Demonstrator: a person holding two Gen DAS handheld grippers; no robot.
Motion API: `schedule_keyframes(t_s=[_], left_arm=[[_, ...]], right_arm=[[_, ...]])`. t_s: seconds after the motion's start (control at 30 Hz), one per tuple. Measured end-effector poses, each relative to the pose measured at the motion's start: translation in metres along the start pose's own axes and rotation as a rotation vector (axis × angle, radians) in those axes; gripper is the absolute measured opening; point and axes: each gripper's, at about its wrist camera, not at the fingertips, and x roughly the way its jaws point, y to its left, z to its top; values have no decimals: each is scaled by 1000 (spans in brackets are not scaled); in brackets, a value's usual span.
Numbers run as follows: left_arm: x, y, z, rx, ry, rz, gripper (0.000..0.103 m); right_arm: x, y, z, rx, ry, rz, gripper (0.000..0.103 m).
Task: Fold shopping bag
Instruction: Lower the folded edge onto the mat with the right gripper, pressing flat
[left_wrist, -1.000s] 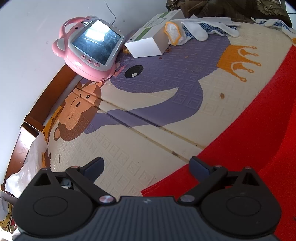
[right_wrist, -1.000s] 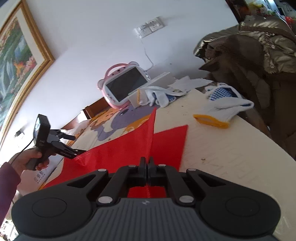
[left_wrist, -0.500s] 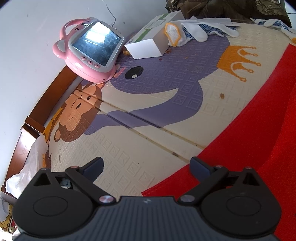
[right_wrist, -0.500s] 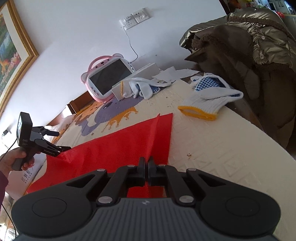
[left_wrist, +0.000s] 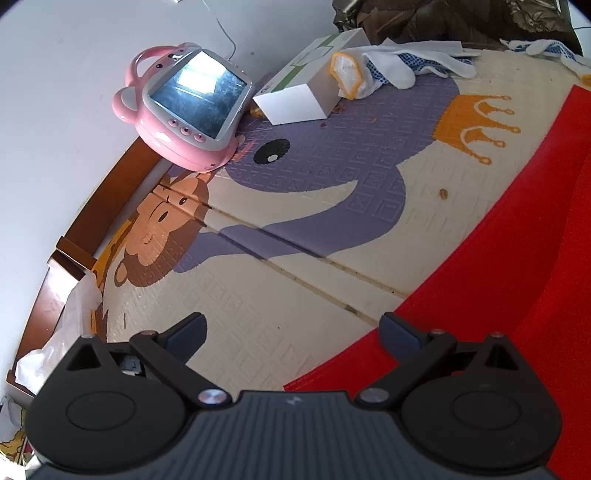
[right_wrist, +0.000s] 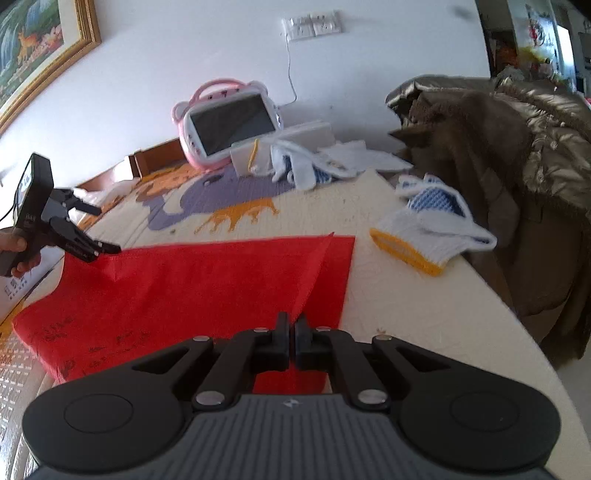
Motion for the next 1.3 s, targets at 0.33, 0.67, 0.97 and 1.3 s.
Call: schedule_keyframes(t_s=[0.33,0.67,0.97,1.3], left_arm=[[2,5,-2,-23,-2,-22,100],[-56,12,2,-71,-139,76,100],[-112,-65,-5,99,-215,6,100],[-135,-154,-4,179,-237,-130,100]], right_arm=[[12,-3,3,21,20,-27,5],[12,4,1,-27,27,-49,5],[11,5,0,-24,19,-49,5],[10,4,-2,-15,10,-46,5]])
